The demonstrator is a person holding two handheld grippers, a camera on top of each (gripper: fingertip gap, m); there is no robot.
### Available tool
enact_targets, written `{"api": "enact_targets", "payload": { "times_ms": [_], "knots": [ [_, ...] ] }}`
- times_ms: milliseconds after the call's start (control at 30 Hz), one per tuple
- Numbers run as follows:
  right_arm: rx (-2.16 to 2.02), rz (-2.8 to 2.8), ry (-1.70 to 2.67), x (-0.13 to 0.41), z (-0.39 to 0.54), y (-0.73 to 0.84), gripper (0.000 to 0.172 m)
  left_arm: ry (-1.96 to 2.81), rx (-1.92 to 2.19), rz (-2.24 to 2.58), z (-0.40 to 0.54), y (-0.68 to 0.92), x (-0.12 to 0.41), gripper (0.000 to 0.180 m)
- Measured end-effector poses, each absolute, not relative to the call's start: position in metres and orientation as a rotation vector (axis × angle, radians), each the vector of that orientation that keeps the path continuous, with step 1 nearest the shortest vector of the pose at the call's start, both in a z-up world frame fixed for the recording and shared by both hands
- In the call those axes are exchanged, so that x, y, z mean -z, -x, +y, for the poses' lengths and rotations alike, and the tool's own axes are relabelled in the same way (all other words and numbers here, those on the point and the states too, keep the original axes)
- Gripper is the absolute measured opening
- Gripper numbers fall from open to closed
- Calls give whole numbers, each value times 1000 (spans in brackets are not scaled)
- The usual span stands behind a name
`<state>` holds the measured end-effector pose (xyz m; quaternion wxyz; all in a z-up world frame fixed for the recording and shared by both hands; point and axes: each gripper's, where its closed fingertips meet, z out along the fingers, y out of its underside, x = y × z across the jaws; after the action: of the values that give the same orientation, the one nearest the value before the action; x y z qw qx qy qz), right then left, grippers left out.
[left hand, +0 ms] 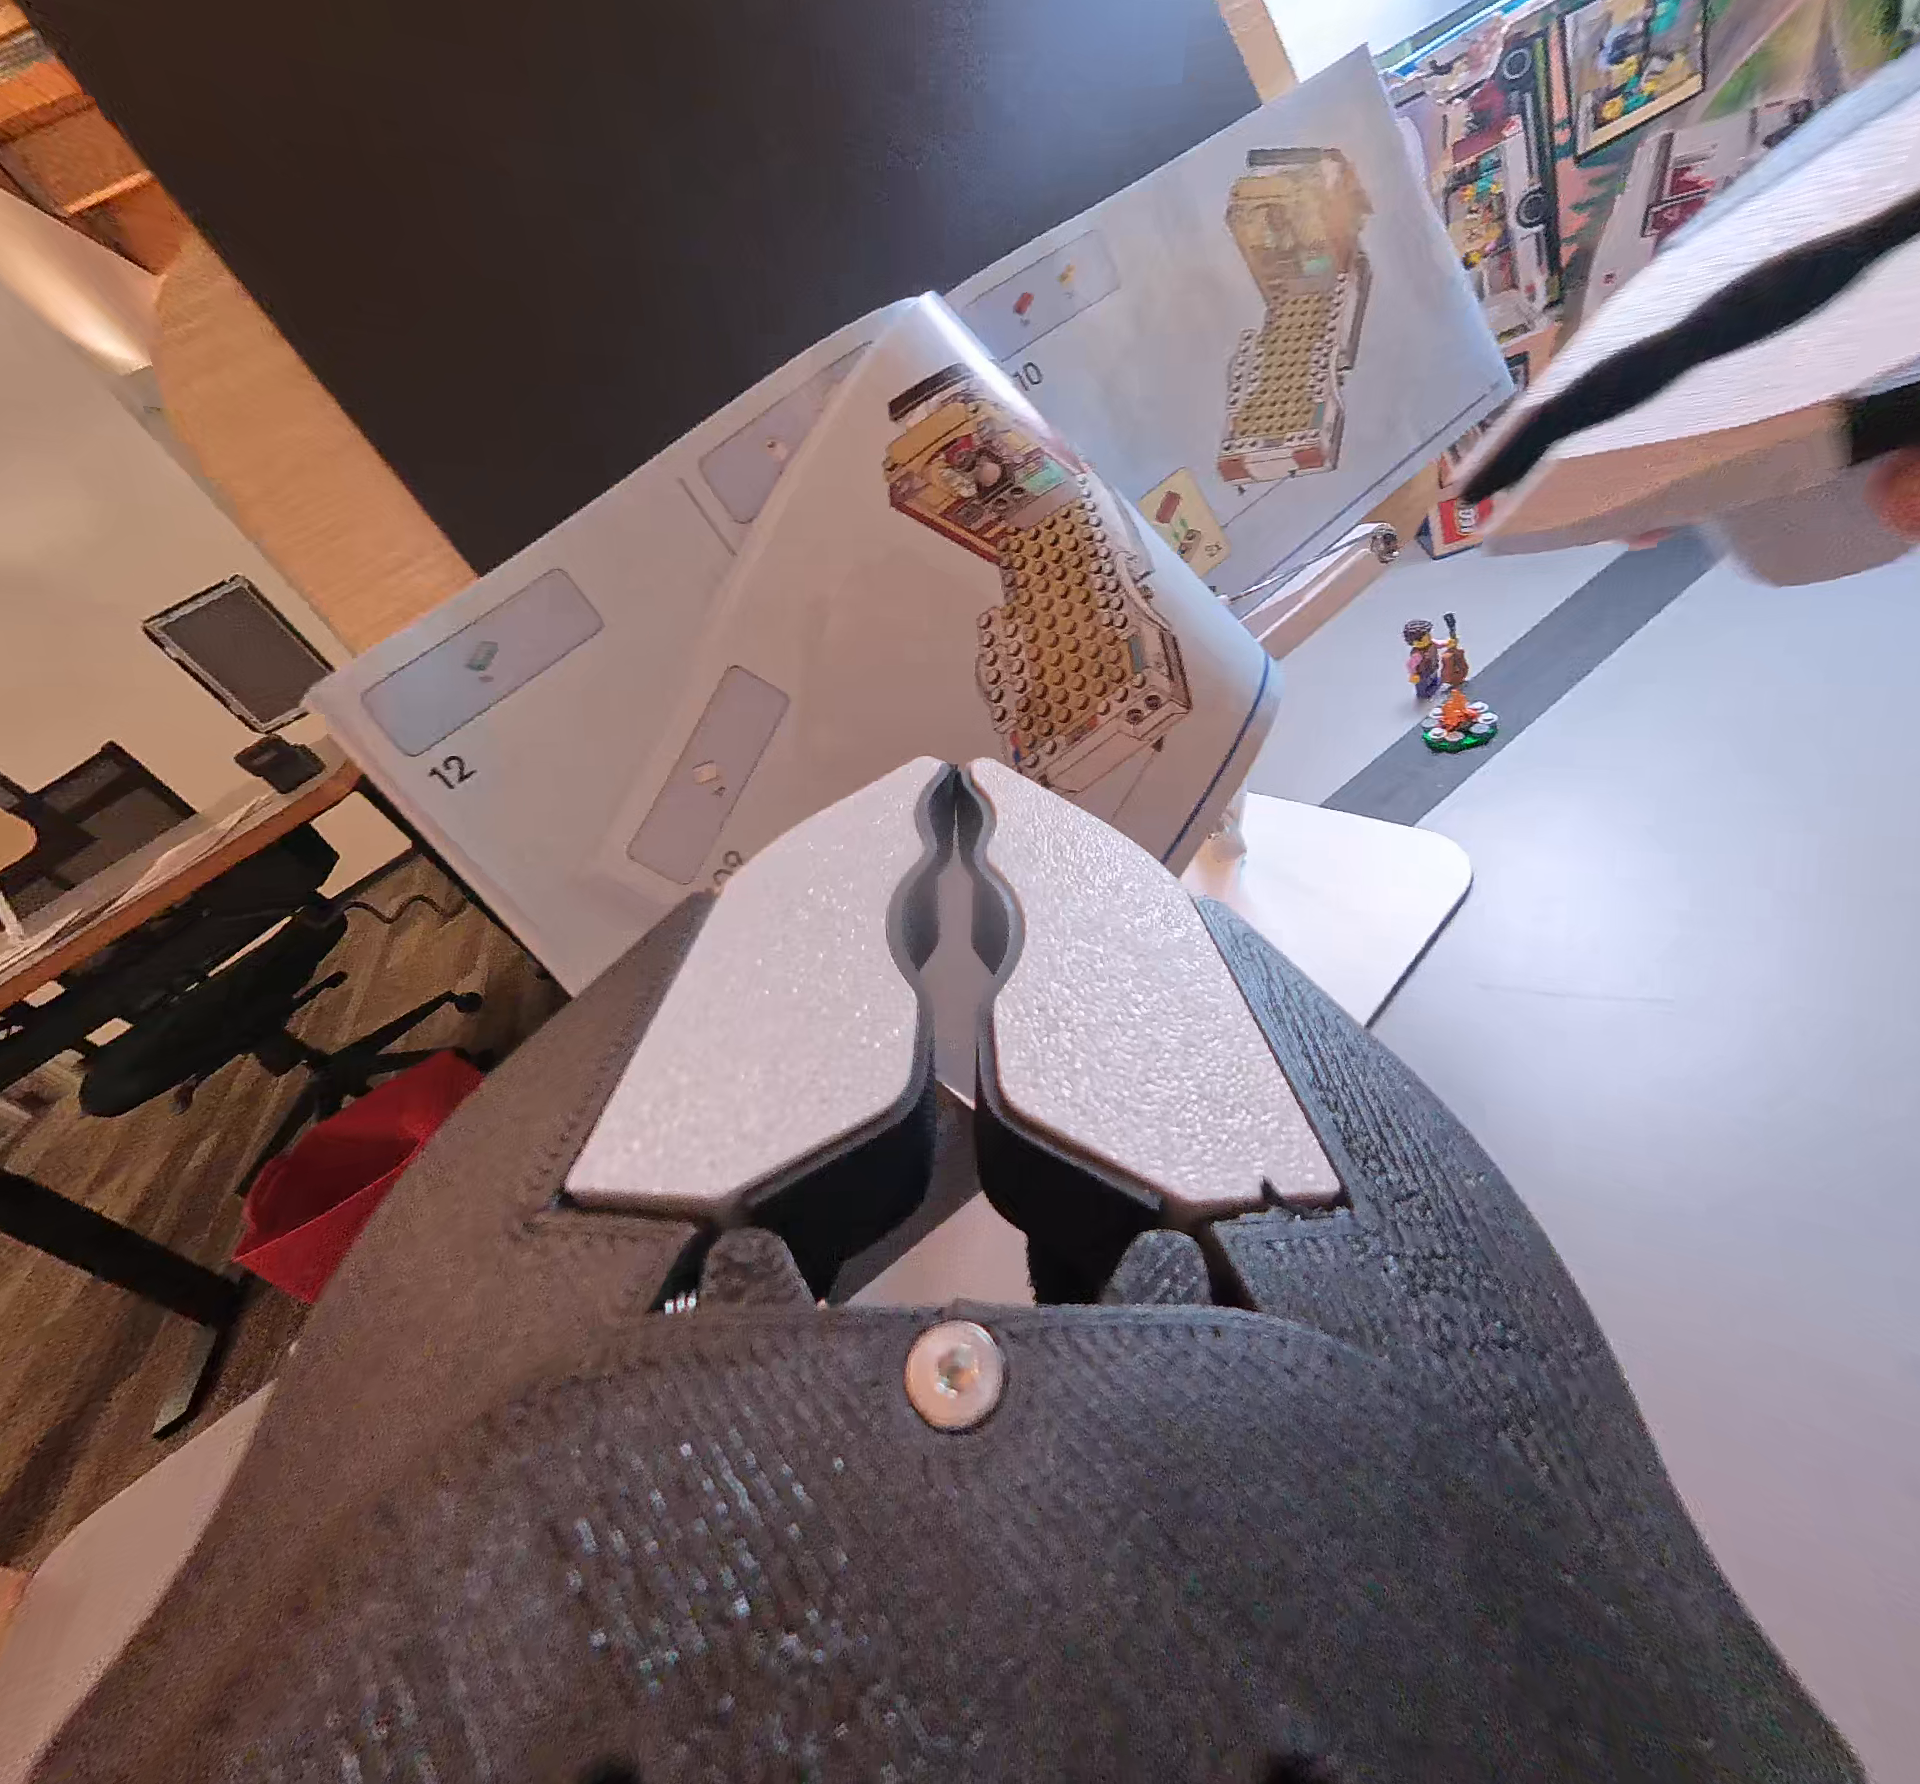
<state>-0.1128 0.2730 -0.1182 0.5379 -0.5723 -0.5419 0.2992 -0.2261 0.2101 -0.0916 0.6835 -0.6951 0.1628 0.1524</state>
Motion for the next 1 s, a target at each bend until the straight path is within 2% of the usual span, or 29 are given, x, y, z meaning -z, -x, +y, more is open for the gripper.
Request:
{"api": "enact_targets", "payload": {
  "times_ms": [167,233,433,567,800,900,1000],
  "knots": [
    [-623,-1297,1369,119,275,176,8,1585,-306,377,215,212,107,0],
    [-591,-1281,1394,122,277,193,0,1600,-299,381,217,211,114,0],
    [-572,-1251,1456,127,277,205,3,1607,-303,380,214,215,118,0],
    [-723,-1232,1417,119,263,186,14,1587,-280,349,207,220,109,0],
    [-1006,-1136,1238,77,198,85,24,1510,-169,370,161,199,85,0],
    [-1023,-1272,1283,108,160,42,28,1565,-81,444,129,181,109,0],
    [-1022,-1460,1416,168,121,10,36,1670,53,600,92,159,157,0]
  ]
}}
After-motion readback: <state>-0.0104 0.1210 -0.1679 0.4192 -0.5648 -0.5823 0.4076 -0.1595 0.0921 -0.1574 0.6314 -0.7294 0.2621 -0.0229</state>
